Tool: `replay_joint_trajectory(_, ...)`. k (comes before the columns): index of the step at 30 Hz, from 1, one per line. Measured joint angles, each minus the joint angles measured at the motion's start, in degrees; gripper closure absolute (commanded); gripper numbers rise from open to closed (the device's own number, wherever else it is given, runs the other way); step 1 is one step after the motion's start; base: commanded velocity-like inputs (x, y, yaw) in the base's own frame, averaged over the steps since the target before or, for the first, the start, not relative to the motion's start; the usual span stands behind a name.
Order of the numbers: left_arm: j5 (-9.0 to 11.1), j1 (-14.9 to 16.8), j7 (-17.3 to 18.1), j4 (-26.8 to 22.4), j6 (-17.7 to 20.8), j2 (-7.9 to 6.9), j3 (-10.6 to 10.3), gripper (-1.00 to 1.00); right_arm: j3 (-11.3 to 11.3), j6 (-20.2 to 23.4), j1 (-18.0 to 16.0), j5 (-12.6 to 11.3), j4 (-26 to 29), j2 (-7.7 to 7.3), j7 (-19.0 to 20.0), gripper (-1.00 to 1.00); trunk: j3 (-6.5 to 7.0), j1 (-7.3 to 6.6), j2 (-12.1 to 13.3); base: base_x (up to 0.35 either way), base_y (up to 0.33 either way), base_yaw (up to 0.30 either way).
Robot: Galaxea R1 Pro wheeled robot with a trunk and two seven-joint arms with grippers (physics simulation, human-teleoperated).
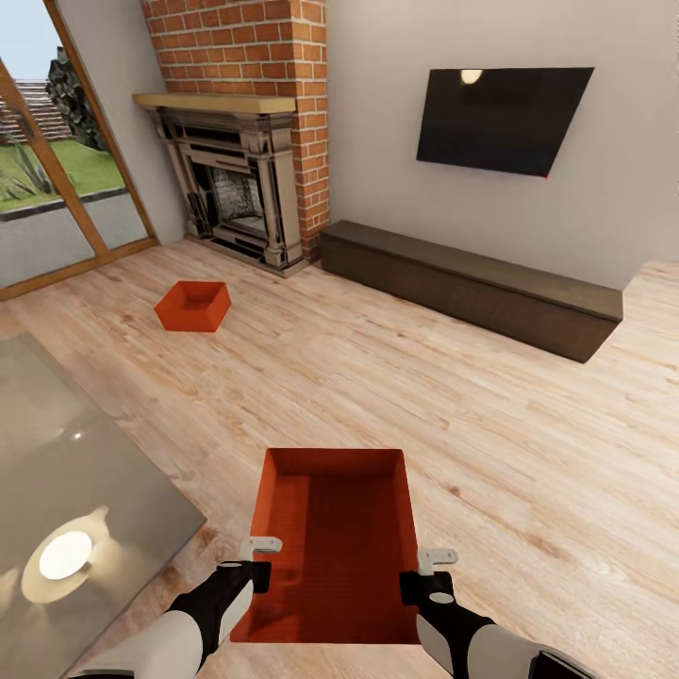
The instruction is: Move the two storage containers from the living room to the garage. In the garage, place one container on the floor and stack the other container on top of it (either order is fine).
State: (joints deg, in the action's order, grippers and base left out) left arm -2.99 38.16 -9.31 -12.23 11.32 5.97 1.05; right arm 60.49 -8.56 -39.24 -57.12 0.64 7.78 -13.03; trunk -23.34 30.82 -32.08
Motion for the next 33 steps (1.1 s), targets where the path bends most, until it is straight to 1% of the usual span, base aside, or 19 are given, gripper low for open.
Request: replay_joint_trajectory(33,0.2,0.0,0.1,0.0,-0.1,-0.13,-0.1,1.00,0.1,0.0,0.0,0.0,0.1,0.07,-0.2,1.00,3.00,0.00,0.0,0.000,0.000,0.000)
